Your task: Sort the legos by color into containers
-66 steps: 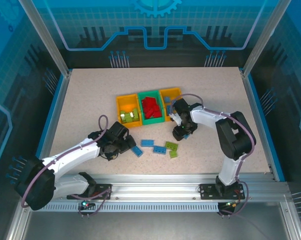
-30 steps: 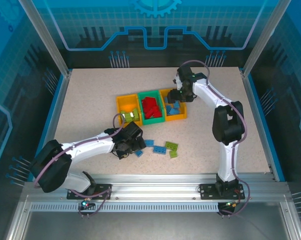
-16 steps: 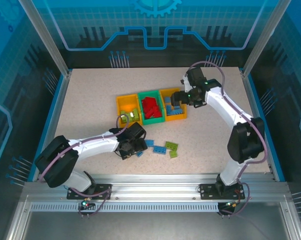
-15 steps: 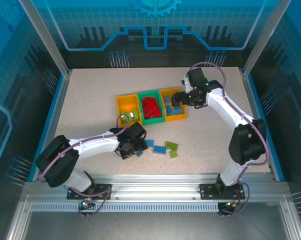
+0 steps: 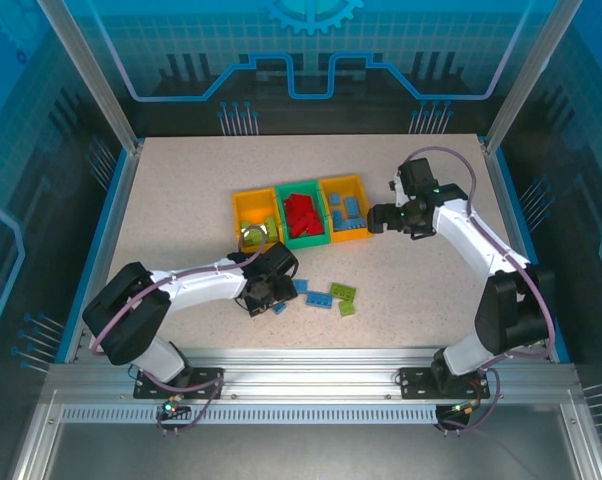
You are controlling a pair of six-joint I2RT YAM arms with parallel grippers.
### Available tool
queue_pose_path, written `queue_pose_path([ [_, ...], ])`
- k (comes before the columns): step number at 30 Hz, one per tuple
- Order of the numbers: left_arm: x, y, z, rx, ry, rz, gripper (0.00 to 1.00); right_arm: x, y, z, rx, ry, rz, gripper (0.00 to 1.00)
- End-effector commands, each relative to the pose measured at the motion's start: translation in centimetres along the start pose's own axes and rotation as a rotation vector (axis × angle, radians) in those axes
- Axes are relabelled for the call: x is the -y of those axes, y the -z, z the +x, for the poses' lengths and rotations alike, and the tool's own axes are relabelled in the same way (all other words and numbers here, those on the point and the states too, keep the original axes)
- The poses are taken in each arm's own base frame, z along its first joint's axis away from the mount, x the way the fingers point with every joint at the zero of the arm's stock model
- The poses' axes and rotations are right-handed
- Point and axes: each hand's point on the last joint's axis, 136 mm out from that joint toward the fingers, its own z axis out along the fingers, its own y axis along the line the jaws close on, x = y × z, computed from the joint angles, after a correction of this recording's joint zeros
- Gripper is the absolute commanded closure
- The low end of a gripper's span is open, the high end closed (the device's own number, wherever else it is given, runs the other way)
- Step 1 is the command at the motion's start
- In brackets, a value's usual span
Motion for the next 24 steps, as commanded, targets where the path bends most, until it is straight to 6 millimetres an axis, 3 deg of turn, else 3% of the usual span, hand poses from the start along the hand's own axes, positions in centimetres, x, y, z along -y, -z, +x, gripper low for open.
queue_pose_path([
  [1, 0.2, 0.1, 0.0, 0.001, -0.017, -0.015, 0.26, 0.8, 0.9, 0.0, 0.026, -0.023, 0.005, 0.04],
  [13, -0.4, -0.1, 0.2, 0.002, -0.019, -0.026, 0.54, 1.5, 0.8, 1.7, 0.0, -0.02, 0.023, 0.03],
  [15, -0.4, 0.2, 0.1, 0.007, -0.02, -0.024, 0.59, 0.3, 0.7, 2.1, -0.005, 0.022, -0.033, 0.05],
  [18, -0.6, 0.8, -0.2, 0.023, -0.022, -0.028, 0.62, -3.3, 0.9, 3.2, 0.008, 0.182, -0.146, 0.06],
  [24, -0.8, 2.8, -0.7, 0.064, -0.021, -0.011, 0.66, -10.8, 0.9, 8.1, 0.006, 0.629, -0.222, 0.05],
])
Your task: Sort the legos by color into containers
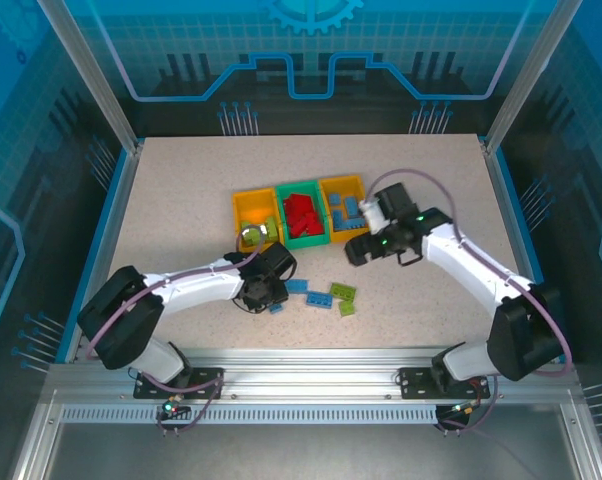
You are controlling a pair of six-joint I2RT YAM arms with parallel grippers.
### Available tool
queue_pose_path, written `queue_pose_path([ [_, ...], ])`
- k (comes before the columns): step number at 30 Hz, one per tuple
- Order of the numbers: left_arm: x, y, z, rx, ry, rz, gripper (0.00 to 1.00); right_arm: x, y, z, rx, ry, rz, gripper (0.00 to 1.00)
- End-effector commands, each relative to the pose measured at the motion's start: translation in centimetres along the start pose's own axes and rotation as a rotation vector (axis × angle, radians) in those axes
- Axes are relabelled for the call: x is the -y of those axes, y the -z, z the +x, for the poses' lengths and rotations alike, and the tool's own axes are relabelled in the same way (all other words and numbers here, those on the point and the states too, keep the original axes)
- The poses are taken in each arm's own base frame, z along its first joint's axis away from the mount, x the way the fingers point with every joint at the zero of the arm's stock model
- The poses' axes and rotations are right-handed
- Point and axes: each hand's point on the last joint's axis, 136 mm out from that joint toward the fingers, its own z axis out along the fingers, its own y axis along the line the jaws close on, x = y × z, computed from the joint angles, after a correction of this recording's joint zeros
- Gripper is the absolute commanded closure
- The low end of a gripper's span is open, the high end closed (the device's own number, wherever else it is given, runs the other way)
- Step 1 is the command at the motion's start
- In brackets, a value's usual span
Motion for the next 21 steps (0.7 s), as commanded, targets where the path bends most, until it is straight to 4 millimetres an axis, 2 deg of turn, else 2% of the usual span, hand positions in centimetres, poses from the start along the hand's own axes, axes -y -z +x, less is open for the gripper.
queue_pose_path([
  [1, -0.4, 2.1, -0.6, 0.048, -0.019, -0.002, 0.66, -4.1, -0.6, 1.0, 0.003, 0.246, -0.047, 0.05],
  [5, 0.4, 4.5, -1.8, 0.107, -0.04, 0.026, 0.67, -6.7, -1.5, 2.2, 0.015, 0.298, -0.089, 0.06],
  [9, 3.0, 7.3, -4.5, 0.184, -0.106, 0.077, 0.66, -7.3, -2.0, 3.9, 0.039, 0.252, -0.106, 0.07],
  [12, 6.6, 9.2, -7.6, 0.22, -0.161, 0.146, 0.66, -8.1, -1.0, 4.3, 0.097, 0.248, -0.117, 0.07],
  [17, 14.6, 11.5, -13.1, 0.267, -0.312, 0.271, 0.66, -8.5, 0.1, 5.4, 0.156, 0.228, -0.139, 0.07],
  [21, 20.8, 10.0, -15.4, 0.223, -0.434, 0.355, 0.66, -8.8, 0.6, 6.5, 0.156, 0.215, -0.152, 0.07],
])
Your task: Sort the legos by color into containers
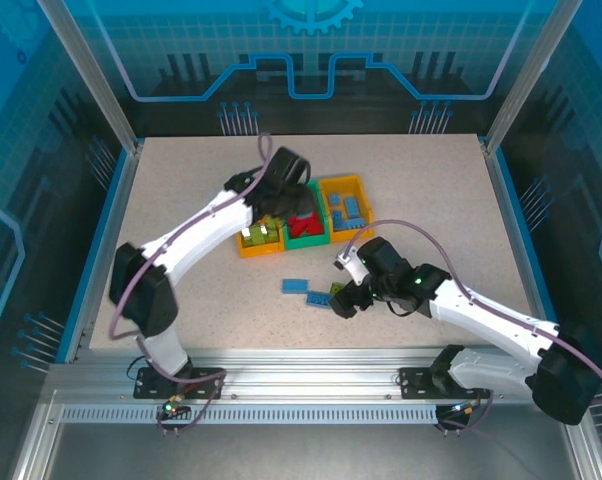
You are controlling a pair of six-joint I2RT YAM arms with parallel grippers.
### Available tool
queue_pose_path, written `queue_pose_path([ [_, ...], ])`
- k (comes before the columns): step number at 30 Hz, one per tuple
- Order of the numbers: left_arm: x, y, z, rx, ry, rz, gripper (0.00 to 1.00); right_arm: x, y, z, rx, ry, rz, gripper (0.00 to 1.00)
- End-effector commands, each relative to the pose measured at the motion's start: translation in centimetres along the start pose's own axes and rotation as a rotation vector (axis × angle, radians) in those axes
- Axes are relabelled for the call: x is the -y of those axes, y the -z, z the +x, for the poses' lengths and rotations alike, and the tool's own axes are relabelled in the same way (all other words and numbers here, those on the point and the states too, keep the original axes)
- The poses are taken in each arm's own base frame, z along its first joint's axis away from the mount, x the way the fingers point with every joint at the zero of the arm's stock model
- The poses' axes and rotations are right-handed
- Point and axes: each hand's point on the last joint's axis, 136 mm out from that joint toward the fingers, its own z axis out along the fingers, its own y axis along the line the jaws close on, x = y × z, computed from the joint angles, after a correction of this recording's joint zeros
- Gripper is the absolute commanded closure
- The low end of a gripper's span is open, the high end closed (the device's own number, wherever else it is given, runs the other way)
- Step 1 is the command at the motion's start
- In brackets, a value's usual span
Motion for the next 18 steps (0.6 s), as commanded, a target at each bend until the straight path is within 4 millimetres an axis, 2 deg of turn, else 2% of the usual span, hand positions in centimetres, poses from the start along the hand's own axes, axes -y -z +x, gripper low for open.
queue_pose_path([
  [1, 3.4, -3.6, -0.4, -0.094, -0.174, 0.104, 0.66, -0.9, 0.2, 0.6, 0.014, -0.019, -0.015, 0.07],
  [2, 4.5, -4.5, -0.8, -0.103, -0.196, 0.131, 0.67, -1.1, 0.2, 0.8, 0.012, -0.018, -0.019, 0.07],
  [5, 6.2, -7.3, -1.5, -0.128, -0.222, 0.162, 0.67, -1.6, 0.2, 1.0, 0.005, -0.008, -0.026, 0.07],
  [8, 6.5, -9.5, -1.7, -0.163, -0.208, 0.165, 0.65, -1.8, 0.0, 1.0, -0.013, 0.004, -0.033, 0.06],
  [10, 6.5, -10.3, -1.6, -0.176, -0.191, 0.17, 0.59, -2.0, -0.3, 0.9, -0.031, 0.017, -0.037, 0.06],
  [12, 6.5, -10.4, -1.6, -0.173, -0.178, 0.173, 0.52, -2.2, -0.6, 0.8, -0.05, 0.034, -0.045, 0.06],
  [15, 6.5, -9.6, -1.9, -0.146, -0.166, 0.182, 0.39, -3.0, -1.3, 0.8, -0.093, 0.096, -0.065, 0.06],
  [18, 6.3, -7.9, -2.4, -0.111, -0.159, 0.181, 0.18, -3.6, -2.2, 0.9, -0.179, 0.175, -0.07, 0.07],
])
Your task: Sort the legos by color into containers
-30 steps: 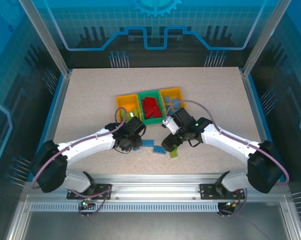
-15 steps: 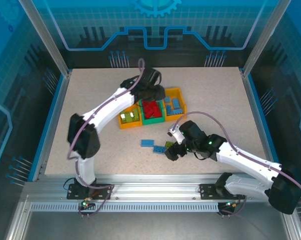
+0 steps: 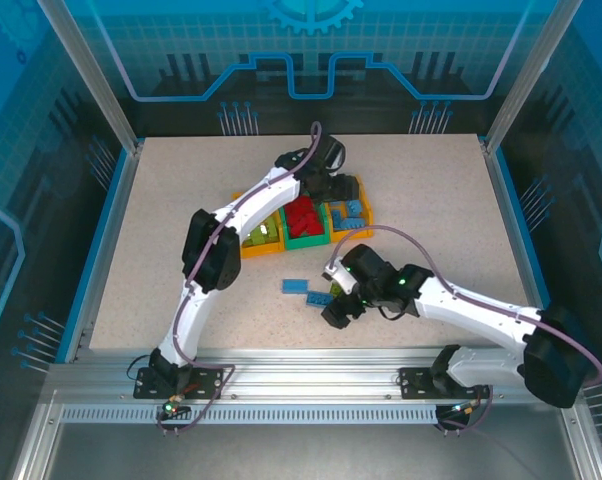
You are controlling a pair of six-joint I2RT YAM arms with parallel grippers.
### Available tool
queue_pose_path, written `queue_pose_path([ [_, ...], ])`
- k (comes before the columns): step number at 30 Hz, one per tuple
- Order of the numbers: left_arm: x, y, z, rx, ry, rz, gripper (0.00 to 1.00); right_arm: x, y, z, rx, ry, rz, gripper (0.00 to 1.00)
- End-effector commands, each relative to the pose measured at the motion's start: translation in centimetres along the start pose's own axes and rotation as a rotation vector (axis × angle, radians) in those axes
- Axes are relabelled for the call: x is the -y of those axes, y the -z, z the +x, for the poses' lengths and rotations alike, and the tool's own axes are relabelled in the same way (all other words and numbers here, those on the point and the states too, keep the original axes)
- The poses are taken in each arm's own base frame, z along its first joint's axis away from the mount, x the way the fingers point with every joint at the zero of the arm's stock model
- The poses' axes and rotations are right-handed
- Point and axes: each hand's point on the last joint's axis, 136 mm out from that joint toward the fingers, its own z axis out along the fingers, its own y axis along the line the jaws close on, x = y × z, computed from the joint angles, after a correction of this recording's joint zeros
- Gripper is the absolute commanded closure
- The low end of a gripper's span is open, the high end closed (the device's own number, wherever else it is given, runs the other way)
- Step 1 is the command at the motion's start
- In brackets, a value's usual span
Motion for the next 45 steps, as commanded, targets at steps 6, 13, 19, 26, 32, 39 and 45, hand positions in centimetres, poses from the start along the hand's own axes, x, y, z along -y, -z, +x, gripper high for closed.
queue_pose_path([
  [6, -0.9, 8.5, -1.3, 0.148, 0.078, 0.041, 0.01, -2.7, -2.0, -2.4, -0.134, 0.297, -0.05, 0.08],
  [13, -6.8, 13.8, 0.7, 0.217, 0.235, 0.026, 0.01, -2.8, -5.5, -1.4, -0.287, 0.431, -0.055, 0.11],
  [19, -10.9, 16.4, 4.2, 0.237, 0.316, -0.012, 0.01, -2.5, -7.6, -1.0, -0.356, 0.463, -0.06, 0.12],
  [26, -13.3, 18.3, 8.3, 0.244, 0.356, -0.056, 0.01, -2.0, -9.2, -1.1, -0.39, 0.453, -0.055, 0.13],
  [32, -14.8, 18.8, 11.3, 0.241, 0.389, -0.079, 0.01, -1.4, -9.8, -0.6, -0.423, 0.464, -0.043, 0.16],
  [39, -15.9, 18.6, 13.5, 0.227, 0.424, -0.093, 0.01, -1.2, -10.6, -0.1, -0.454, 0.473, -0.046, 0.36],
  [45, -16.4, 18.6, 14.2, 0.224, 0.436, -0.104, 0.01, -1.4, -10.2, -0.4, -0.438, 0.462, -0.05, 0.62],
])
